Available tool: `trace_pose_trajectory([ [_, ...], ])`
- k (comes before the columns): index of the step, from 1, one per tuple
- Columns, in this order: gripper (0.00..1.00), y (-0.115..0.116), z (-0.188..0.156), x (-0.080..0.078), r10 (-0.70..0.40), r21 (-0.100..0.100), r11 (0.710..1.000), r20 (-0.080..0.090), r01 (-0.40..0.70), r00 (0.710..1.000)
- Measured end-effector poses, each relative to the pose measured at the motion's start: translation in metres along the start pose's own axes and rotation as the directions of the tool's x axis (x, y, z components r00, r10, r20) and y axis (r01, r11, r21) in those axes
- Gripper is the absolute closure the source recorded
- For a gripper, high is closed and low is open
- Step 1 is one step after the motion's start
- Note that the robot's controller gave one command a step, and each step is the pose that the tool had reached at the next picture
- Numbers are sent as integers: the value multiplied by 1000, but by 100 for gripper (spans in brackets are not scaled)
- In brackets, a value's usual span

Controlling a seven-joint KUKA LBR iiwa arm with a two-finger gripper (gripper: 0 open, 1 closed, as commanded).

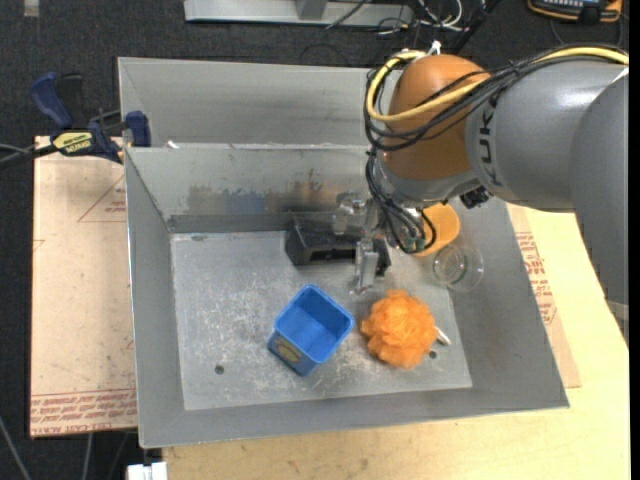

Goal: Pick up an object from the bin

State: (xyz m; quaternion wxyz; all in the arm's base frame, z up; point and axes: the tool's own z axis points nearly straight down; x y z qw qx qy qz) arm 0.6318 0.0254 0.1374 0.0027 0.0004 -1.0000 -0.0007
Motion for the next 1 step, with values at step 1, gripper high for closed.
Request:
trace_pose_trajectory([
  [1, 100, 0, -5, -2, 1, 0, 1000, 7, -1, 1000],
])
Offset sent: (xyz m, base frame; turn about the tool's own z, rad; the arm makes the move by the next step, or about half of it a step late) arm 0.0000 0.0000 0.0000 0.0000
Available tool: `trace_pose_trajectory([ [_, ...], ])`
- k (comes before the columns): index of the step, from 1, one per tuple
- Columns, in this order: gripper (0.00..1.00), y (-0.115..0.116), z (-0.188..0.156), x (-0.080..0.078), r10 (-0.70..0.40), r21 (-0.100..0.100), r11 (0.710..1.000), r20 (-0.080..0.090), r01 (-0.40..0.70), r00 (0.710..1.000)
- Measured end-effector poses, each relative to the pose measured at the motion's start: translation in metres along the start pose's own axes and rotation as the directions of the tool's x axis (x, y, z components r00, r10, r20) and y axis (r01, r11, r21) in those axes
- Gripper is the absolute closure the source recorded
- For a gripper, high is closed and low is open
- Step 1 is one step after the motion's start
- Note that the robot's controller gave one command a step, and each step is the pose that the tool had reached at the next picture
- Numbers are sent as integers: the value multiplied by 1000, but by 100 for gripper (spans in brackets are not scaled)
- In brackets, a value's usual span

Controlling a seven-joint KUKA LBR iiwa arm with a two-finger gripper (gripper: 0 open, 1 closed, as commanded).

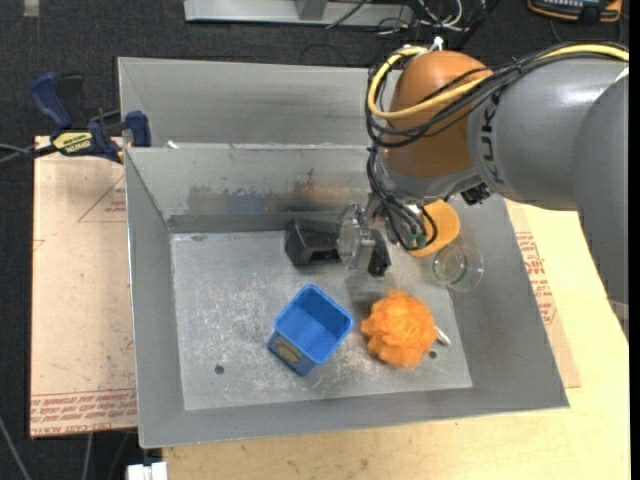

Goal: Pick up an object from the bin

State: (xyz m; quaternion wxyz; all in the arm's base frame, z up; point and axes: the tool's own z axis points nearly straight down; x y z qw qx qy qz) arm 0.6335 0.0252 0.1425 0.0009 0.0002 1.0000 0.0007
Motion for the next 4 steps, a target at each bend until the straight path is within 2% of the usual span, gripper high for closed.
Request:
trace_pose_trajectory([
  [1, 0, 0, 0, 0, 0, 0, 1000, 0, 0, 1000],
  [2, 0, 0, 0, 0, 0, 0, 1000, 0, 0, 1000],
  [3, 100, 33, 55, 71, -110, -1, 994, 1, 110, 994],
  [4, 0, 33, 55, 70, -110, -1, 994, 1, 110, 994],
])
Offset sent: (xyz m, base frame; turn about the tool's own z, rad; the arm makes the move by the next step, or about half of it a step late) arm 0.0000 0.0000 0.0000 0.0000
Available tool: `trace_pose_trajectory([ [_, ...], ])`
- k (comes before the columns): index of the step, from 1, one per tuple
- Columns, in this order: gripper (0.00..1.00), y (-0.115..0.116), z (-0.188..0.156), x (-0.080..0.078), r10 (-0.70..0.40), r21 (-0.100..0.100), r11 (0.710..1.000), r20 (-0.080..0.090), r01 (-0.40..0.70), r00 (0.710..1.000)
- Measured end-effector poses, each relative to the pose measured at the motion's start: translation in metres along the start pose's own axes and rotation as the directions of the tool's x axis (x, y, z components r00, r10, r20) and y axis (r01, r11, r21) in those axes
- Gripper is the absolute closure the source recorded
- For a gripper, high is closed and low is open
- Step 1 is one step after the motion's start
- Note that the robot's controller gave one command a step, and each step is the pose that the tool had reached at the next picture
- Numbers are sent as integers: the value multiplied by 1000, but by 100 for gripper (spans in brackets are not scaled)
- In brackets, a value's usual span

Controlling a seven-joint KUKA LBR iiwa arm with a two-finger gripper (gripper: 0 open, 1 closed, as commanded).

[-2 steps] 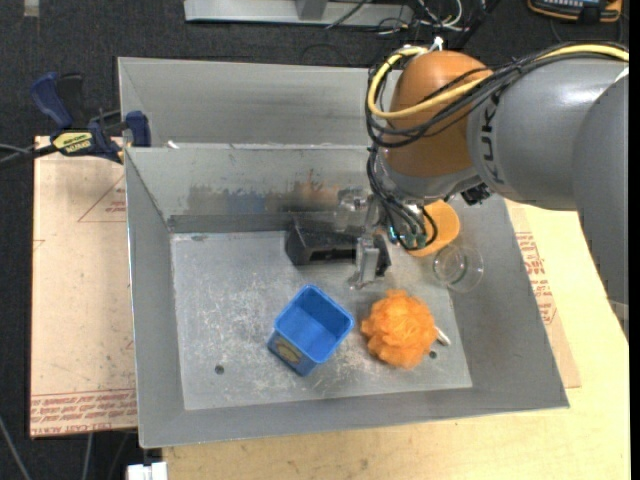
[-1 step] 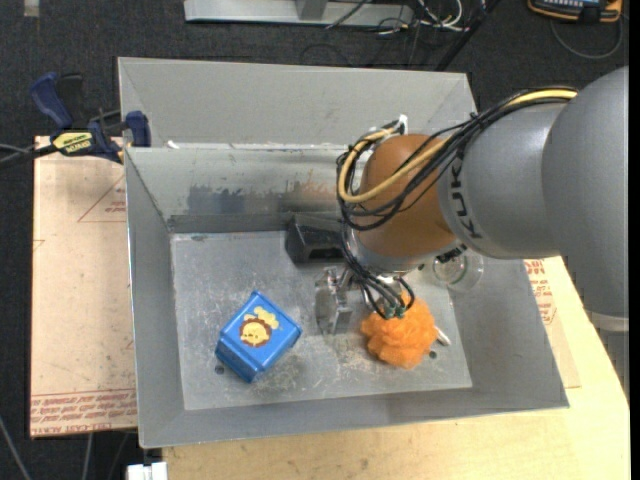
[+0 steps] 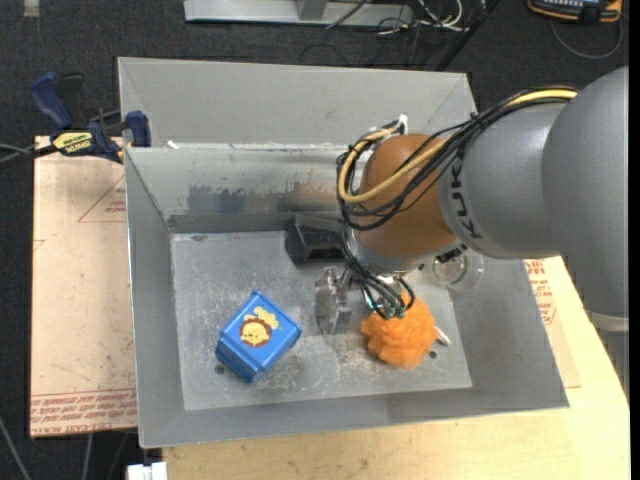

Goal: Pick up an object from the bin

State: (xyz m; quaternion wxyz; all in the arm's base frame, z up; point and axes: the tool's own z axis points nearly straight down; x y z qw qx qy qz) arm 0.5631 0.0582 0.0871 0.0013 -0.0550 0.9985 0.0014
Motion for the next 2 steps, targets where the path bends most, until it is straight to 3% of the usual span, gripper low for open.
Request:
trace_pose_trajectory([
  [1, 0, 0, 0, 0, 0, 0, 1000, 0, 0, 1000],
  [2, 0, -9, 5, -12, -161, -1, 987, 2, 161, 987],
])
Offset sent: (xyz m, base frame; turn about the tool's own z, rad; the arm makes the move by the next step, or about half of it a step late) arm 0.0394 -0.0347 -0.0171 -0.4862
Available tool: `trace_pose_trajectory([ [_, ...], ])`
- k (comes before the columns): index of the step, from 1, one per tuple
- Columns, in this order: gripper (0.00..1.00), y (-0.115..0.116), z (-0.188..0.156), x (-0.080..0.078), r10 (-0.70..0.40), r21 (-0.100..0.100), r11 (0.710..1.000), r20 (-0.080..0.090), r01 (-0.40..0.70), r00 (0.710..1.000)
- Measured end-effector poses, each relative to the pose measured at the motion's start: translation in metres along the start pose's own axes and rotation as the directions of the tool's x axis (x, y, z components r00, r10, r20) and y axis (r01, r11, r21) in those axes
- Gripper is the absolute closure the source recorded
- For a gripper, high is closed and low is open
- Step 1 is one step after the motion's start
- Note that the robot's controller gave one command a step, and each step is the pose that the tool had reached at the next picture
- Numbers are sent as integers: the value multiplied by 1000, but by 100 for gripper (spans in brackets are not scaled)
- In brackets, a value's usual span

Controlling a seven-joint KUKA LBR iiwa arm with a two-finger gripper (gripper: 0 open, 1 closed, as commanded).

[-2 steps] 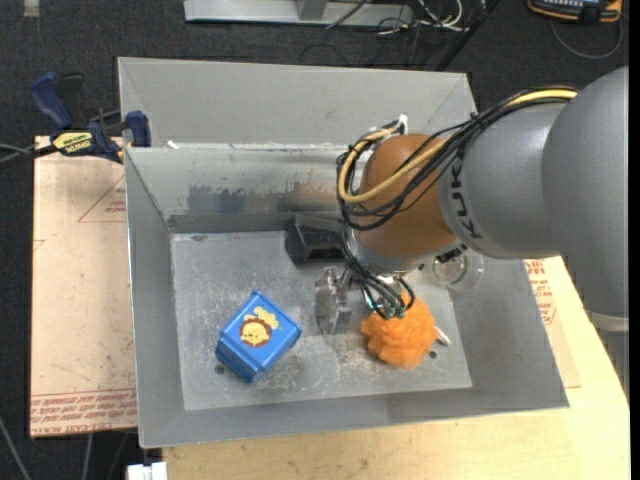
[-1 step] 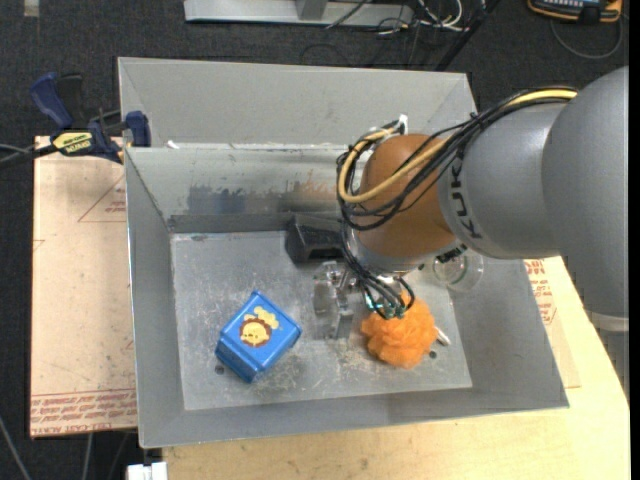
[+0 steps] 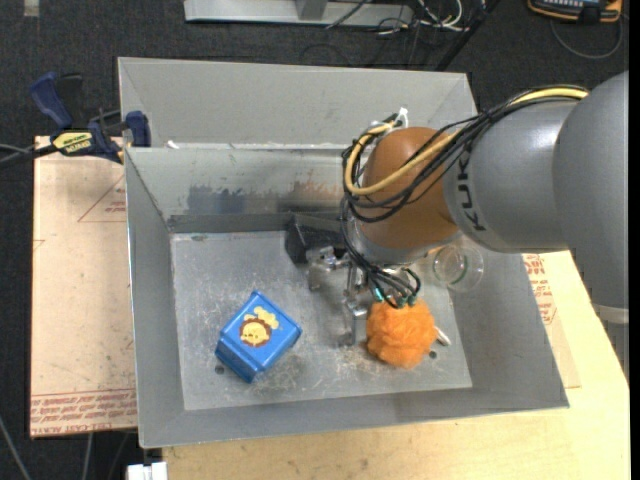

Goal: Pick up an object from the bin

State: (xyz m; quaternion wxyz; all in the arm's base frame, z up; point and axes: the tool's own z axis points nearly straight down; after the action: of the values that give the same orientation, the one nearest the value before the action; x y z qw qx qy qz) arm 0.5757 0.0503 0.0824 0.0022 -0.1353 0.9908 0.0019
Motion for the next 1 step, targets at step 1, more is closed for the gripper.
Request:
trace_pose_trajectory([
  [1, 0, -30, 11, -17, -289, 0, 957, -1, 289, 957],
])
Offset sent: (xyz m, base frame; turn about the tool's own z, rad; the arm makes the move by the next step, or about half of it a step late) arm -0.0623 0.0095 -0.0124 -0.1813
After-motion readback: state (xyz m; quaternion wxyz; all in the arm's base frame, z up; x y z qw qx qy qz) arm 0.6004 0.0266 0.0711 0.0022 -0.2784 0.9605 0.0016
